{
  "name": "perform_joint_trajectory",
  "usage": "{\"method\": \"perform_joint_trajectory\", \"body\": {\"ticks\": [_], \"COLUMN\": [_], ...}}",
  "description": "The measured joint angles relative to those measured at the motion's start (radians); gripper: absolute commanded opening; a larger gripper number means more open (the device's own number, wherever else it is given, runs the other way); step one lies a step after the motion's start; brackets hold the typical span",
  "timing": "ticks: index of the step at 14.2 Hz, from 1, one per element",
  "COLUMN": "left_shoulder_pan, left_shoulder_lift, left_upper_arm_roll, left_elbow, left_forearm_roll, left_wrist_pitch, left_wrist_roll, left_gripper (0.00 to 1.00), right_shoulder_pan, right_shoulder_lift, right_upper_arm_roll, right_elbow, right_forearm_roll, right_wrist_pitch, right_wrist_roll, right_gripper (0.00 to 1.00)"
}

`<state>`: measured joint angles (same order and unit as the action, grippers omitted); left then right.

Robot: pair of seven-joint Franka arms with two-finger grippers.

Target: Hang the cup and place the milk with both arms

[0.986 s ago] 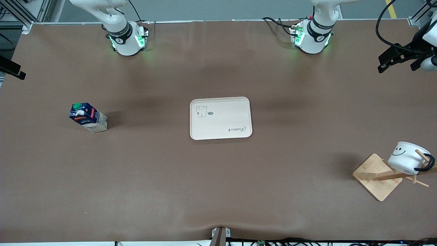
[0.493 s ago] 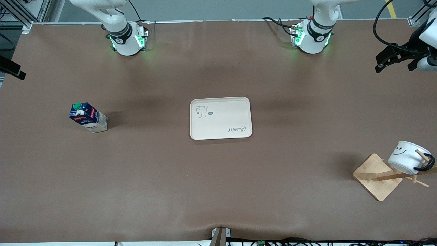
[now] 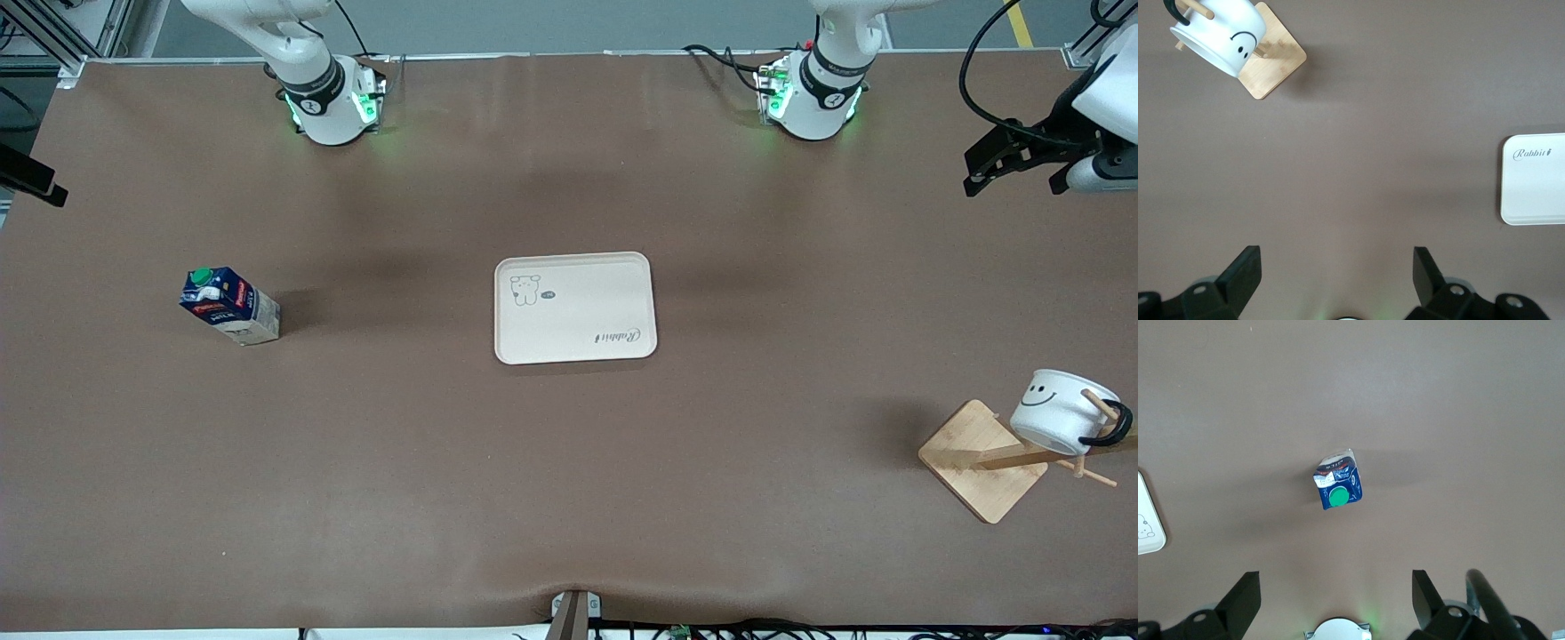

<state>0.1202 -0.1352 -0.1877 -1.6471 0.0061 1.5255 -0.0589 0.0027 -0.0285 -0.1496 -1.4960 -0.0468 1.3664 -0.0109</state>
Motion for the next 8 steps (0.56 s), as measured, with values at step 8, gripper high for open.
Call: {"method": "perform_joint_trajectory", "body": {"ticks": [8], "left_shoulder_pan": [0.000], "left_shoulder_lift": [0.009], "left_upper_arm_roll": [-0.008], "left_elbow": [0.012], "left_forearm_roll": [-0.001], "left_wrist_pitch": [-0.004], "left_wrist_roll": [-0.031], "left_gripper": [1.00], "right_shoulder_pan": [0.000], "right_shoulder_lift": [0.001], "right_upper_arm_roll": [0.000], "right_elbow": [0.000], "right_forearm_roll": [0.000], "right_wrist_pitch": [-0.009], "right_wrist_roll": [0.001], "right_gripper": [1.00]}}
